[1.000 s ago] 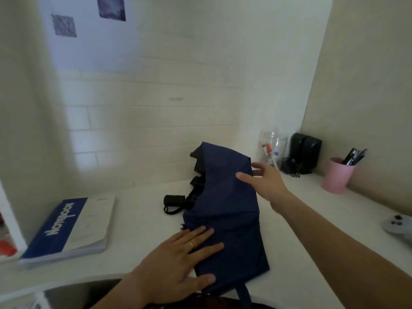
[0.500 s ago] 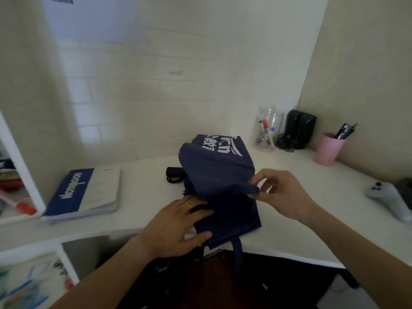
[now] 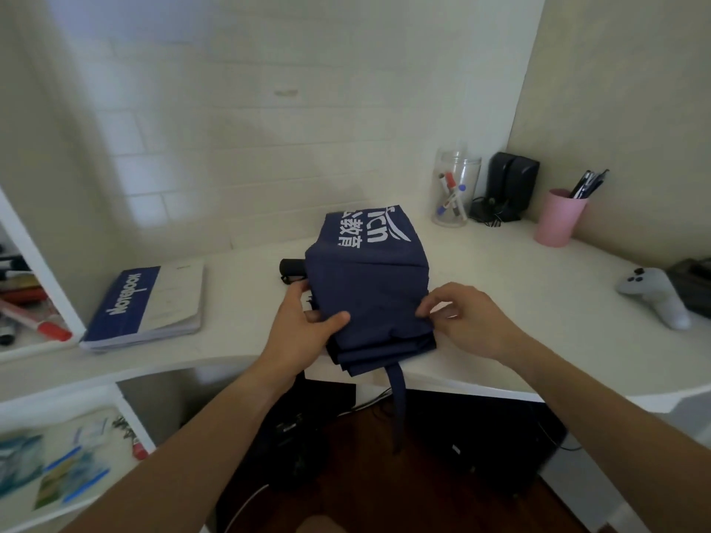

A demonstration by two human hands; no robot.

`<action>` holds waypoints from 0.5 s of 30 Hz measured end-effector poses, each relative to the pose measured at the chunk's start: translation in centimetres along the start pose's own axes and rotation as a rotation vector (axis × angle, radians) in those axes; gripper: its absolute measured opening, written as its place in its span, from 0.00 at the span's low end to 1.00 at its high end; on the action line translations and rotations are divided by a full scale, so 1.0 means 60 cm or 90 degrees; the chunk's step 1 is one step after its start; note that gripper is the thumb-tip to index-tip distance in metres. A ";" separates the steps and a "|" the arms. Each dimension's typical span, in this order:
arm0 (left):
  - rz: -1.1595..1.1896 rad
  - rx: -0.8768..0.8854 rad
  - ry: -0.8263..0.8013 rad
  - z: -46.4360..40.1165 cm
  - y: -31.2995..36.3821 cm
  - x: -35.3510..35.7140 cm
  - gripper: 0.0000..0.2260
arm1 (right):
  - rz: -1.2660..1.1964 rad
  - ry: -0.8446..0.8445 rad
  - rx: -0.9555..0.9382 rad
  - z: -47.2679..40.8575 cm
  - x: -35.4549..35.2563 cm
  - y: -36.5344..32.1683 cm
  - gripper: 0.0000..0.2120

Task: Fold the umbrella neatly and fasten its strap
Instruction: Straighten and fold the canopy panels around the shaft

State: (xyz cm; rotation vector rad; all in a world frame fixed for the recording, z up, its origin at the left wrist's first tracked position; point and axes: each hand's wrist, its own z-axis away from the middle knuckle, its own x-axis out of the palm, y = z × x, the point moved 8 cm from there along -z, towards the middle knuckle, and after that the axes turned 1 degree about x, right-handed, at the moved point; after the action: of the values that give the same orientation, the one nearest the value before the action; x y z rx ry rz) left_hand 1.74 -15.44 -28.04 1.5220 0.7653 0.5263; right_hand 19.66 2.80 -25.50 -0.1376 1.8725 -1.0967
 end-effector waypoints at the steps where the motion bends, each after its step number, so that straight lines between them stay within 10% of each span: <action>1: -0.005 0.001 0.002 -0.001 -0.003 0.002 0.27 | -0.076 0.025 0.045 -0.002 -0.003 0.008 0.15; 5: -0.015 -0.011 0.011 0.000 -0.010 0.007 0.21 | -0.455 0.104 0.204 0.000 0.006 0.022 0.16; 15: -0.079 0.045 0.056 0.010 -0.005 -0.004 0.21 | -0.411 0.129 0.196 0.006 0.010 0.022 0.17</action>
State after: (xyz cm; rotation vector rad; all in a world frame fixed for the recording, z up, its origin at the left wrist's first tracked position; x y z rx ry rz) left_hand 1.97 -16.01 -28.38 1.5127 0.9476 0.4806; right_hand 20.04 3.07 -26.95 -0.4930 1.8518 -1.8829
